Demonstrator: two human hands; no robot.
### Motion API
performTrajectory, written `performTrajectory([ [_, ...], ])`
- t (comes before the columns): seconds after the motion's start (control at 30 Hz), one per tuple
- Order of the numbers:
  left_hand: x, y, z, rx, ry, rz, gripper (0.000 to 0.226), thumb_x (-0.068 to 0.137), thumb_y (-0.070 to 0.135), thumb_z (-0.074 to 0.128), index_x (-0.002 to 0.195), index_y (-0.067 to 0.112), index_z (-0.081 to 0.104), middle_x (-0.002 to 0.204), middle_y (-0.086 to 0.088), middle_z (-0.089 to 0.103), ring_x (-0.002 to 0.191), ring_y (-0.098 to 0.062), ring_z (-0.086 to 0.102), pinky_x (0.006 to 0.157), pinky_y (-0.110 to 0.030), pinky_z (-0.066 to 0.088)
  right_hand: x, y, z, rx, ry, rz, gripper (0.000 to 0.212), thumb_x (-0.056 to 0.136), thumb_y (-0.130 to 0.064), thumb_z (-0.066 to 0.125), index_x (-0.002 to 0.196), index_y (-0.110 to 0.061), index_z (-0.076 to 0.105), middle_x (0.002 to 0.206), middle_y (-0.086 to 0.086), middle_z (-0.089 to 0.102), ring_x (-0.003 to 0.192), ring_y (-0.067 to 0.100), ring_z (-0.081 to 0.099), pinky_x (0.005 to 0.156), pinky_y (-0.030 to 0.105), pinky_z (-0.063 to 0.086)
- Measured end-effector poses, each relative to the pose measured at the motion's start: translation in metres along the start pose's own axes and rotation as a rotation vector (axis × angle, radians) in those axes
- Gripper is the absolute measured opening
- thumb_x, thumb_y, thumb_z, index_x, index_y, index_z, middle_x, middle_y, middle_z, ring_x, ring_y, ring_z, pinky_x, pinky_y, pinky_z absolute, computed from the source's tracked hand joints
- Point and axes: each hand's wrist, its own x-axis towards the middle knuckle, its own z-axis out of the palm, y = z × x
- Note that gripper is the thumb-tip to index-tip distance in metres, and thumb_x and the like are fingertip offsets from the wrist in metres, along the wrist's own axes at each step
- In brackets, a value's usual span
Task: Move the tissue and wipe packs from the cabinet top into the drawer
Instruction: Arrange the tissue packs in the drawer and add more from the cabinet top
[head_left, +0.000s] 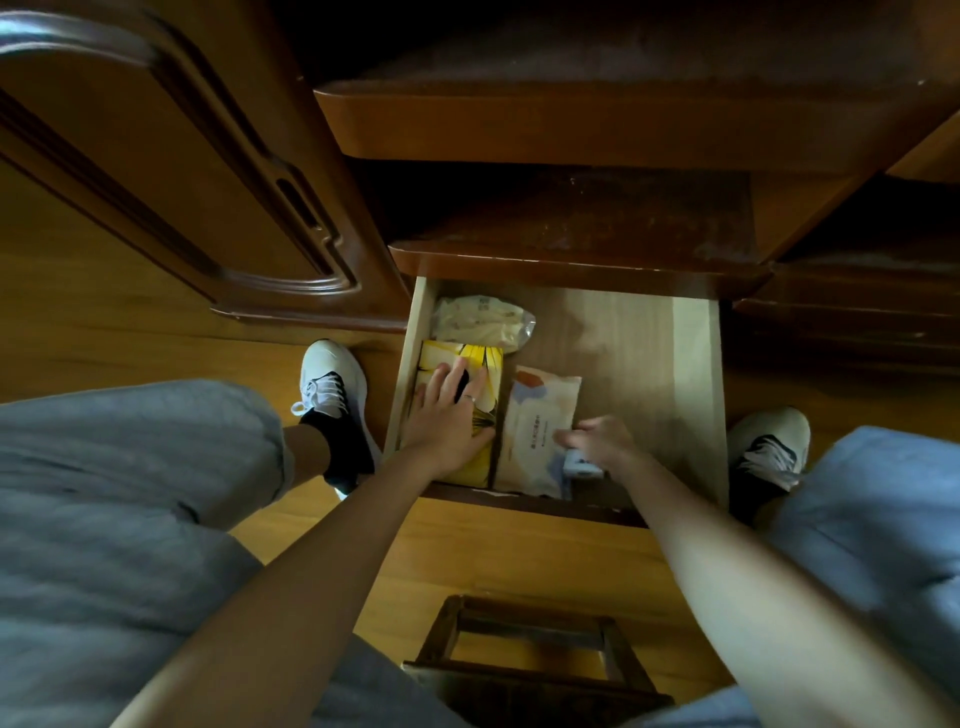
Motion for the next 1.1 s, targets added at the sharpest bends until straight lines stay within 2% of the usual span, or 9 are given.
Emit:
performTrajectory([
  [0.2, 0.001, -0.007, -0.02, 0.093, -0.058, 0.02, 0.084, 0.096, 0.051, 0.059, 0.162, 0.033, 0.01, 0.17, 0.004, -0.001, 0.156, -0.026, 0.0, 0.119, -0.05, 0.028, 0.008, -0.019, 0.007, -0.237, -0.055, -0.054, 0.019, 0.09, -0.031, 0.076, 0.087, -0.013, 0.07, 0.089, 0.005, 0.073, 0.075, 0.016, 0.069, 0.06, 0.028, 0.05],
  [0.3, 0.002, -0.005, -0.019, 0.079, -0.039, 0.007, 0.084, 0.095, 0.051, 0.061, 0.162, 0.032, 0.014, 0.17, 0.003, 0.002, 0.156, -0.027, 0.001, 0.119, -0.049, 0.028, 0.007, -0.022, 0.001, -0.248, -0.115, -0.033, 0.022, 0.086, -0.031, 0.081, 0.095, -0.015, 0.069, 0.097, 0.005, 0.073, 0.088, 0.019, 0.071, 0.082, 0.037, 0.059],
  [0.4, 0.003, -0.002, -0.02, 0.058, -0.043, 0.001, 0.084, 0.094, 0.051, 0.062, 0.161, 0.033, 0.015, 0.17, 0.003, 0.002, 0.156, -0.027, 0.001, 0.119, -0.05, 0.027, 0.002, -0.019, -0.001, -0.258, -0.028, 0.005, 0.03, 0.083, -0.035, 0.082, 0.095, -0.014, 0.065, 0.097, 0.007, 0.072, 0.09, 0.022, 0.071, 0.088, 0.041, 0.059],
  [0.57, 0.002, -0.001, -0.021, 0.04, -0.048, -0.011, 0.084, 0.093, 0.05, 0.063, 0.16, 0.033, 0.016, 0.169, 0.004, 0.002, 0.156, -0.027, 0.0, 0.119, -0.05, 0.026, -0.009, -0.011, 0.005, -0.283, -0.043, -0.11, 0.025, 0.086, -0.032, 0.079, 0.1, -0.014, 0.067, 0.1, 0.002, 0.073, 0.085, 0.015, 0.071, 0.08, 0.037, 0.062],
  [0.73, 0.002, 0.0, -0.023, 0.016, -0.048, -0.008, 0.087, 0.09, 0.044, 0.07, 0.159, 0.03, 0.02, 0.169, 0.003, 0.005, 0.155, -0.028, 0.003, 0.12, -0.05, 0.027, -0.018, -0.016, 0.017, -0.664, 0.053, -0.208, 0.031, 0.089, -0.043, 0.074, 0.098, -0.015, 0.064, 0.095, 0.002, 0.073, 0.072, 0.011, 0.067, 0.055, 0.023, 0.052],
  [0.83, 0.002, 0.0, -0.026, 0.031, -0.047, 0.005, 0.091, 0.087, 0.043, 0.076, 0.159, 0.029, 0.021, 0.168, 0.002, 0.007, 0.155, -0.029, 0.006, 0.12, -0.049, 0.027, -0.016, -0.014, 0.007, -0.492, -0.031, -0.158, 0.029, 0.088, -0.044, 0.075, 0.092, -0.018, 0.063, 0.09, -0.001, 0.072, 0.072, 0.012, 0.069, 0.054, 0.024, 0.05],
  [0.93, 0.001, 0.003, -0.027, 0.025, -0.058, -0.008, 0.093, 0.085, 0.043, 0.077, 0.158, 0.028, 0.022, 0.168, 0.0, 0.008, 0.155, -0.03, 0.007, 0.121, -0.051, 0.028, -0.018, -0.002, -0.008, -0.377, 0.006, -0.111, 0.031, 0.091, -0.049, 0.07, 0.095, -0.018, 0.066, 0.086, 0.002, 0.072, 0.079, 0.022, 0.072, 0.07, 0.038, 0.061],
  [1.03, 0.0, 0.011, -0.03, 0.095, -0.042, -0.007, 0.094, 0.082, 0.043, 0.079, 0.157, 0.025, 0.025, 0.167, -0.005, 0.012, 0.153, -0.032, 0.012, 0.12, -0.052, 0.027, -0.019, 0.013, -0.018, -0.376, 0.102, -0.123, 0.029, 0.097, -0.043, 0.06, 0.109, -0.017, 0.067, 0.087, -0.002, 0.065, 0.078, 0.013, 0.064, 0.067, 0.031, 0.052],
  [1.1, 0.0, 0.027, -0.03, 0.231, 0.031, 0.116, 0.096, 0.079, 0.043, 0.081, 0.157, 0.021, 0.029, 0.167, -0.011, 0.015, 0.154, -0.035, 0.012, 0.123, -0.056, 0.019, -0.021, 0.02, -0.024, -0.331, 0.119, -0.103, 0.031, 0.097, -0.033, 0.061, 0.122, -0.015, 0.065, 0.094, -0.003, 0.063, 0.082, 0.01, 0.061, 0.067, 0.029, 0.05],
])
